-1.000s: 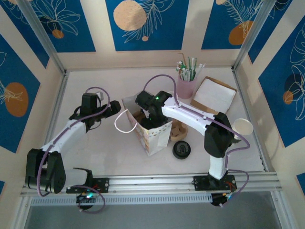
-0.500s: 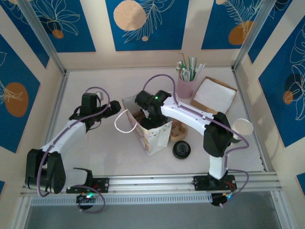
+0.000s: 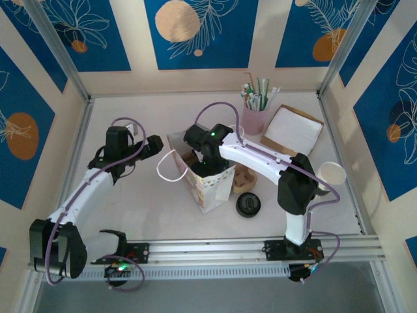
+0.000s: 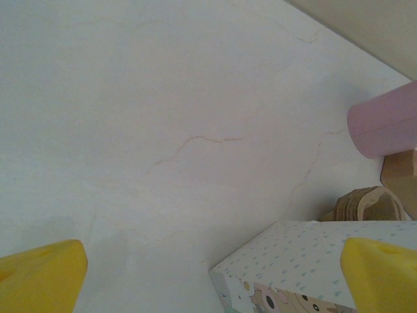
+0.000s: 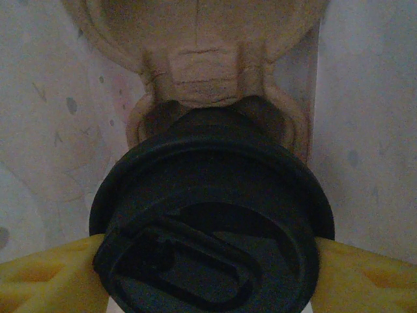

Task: Pack the takeout coffee

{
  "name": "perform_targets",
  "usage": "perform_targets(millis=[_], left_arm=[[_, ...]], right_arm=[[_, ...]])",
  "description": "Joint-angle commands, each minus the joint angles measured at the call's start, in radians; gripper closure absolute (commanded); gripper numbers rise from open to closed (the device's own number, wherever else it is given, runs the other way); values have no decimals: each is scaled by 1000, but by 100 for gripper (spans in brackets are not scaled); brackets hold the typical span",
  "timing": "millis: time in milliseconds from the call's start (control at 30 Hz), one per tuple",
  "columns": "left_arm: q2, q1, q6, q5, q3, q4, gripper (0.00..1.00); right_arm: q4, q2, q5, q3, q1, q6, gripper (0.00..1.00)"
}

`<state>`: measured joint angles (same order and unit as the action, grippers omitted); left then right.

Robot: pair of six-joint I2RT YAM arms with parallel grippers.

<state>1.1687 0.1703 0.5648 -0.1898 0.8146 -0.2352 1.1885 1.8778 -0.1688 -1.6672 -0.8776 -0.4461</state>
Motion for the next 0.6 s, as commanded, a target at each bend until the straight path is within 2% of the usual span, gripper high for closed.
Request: perform_targets(millis=[0, 567], left_arm=[[-24, -7, -28, -7, 37, -37, 0], [-18, -8, -31, -10, 45, -35, 0]], right_arm=[[55, 45, -21, 8, -5, -9, 24], [89, 31, -32, -42, -13, -13, 16]])
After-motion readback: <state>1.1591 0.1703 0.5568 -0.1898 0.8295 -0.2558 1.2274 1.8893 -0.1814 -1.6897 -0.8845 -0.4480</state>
